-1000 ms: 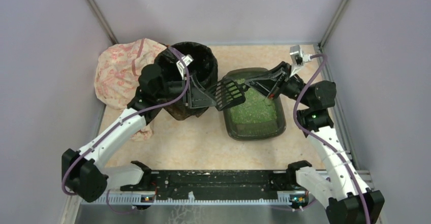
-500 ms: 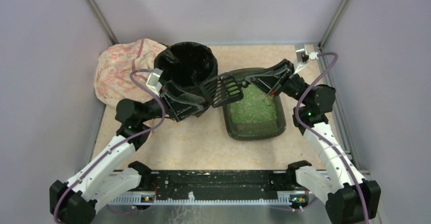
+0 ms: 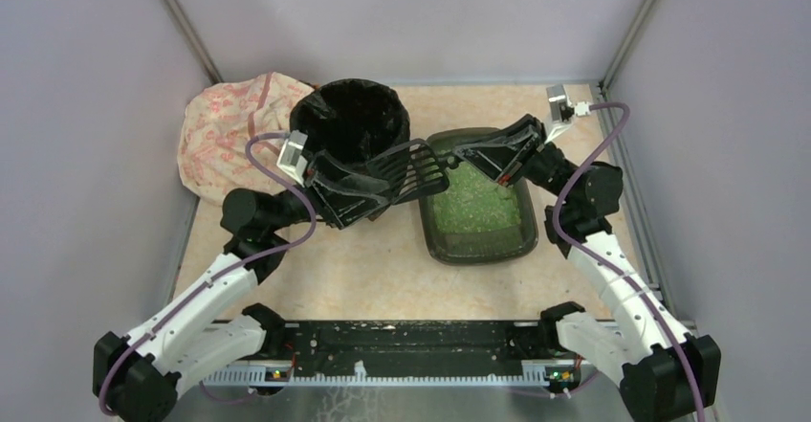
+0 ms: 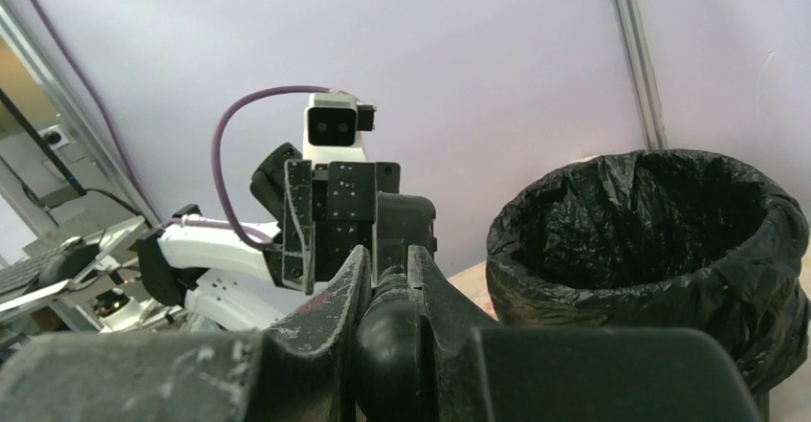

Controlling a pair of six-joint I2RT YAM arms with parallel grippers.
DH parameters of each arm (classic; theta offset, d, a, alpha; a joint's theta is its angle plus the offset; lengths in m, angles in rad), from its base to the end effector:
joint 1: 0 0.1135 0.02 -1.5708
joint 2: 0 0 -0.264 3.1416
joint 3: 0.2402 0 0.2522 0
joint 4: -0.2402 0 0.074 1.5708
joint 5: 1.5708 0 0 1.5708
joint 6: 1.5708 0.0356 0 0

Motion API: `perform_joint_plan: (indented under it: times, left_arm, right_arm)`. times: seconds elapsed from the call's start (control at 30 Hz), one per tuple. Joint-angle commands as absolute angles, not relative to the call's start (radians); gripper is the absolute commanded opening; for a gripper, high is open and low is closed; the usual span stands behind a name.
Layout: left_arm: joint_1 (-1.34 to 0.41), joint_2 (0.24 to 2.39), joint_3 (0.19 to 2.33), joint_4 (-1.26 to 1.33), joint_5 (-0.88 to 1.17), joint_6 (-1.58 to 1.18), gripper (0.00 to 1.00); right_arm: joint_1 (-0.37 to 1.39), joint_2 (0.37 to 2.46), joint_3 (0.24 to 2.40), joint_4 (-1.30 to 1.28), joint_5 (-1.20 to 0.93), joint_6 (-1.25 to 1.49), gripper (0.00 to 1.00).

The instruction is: Clean the litter box

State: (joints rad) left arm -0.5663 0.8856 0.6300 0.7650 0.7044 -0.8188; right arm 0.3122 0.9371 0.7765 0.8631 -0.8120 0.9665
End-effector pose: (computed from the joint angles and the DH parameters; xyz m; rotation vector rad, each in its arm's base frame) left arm 0.1508 -0.1232 0.3633 0.5663 1.2242 -1.5671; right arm 0.1731 0.0830 0.4099 -0.5050 1.1293 1.4804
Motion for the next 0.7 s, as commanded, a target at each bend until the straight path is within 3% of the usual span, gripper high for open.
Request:
perform_joint_plan:
  times: [0.0, 0.37, 0.67]
  left_arm:
    - [-0.568, 0.871, 0.640, 0.698, 0.661, -0.710, 0.56]
    - [-0.569, 0.737, 0.726, 0.356, 0.610, -0.508, 0.58]
    - [-0.569, 0.776, 0.665, 0.397, 0.599, -0.505, 0.56]
  right_arm:
    - [0.332, 0.897, 0.817, 0.847, -0.797, 0.939, 0.00]
    - [0.330, 0.890, 0.896, 0.616, -0.774, 0.757, 0.00]
    - [0.330, 0.887, 0.910, 0.640, -0.799, 0.780, 0.00]
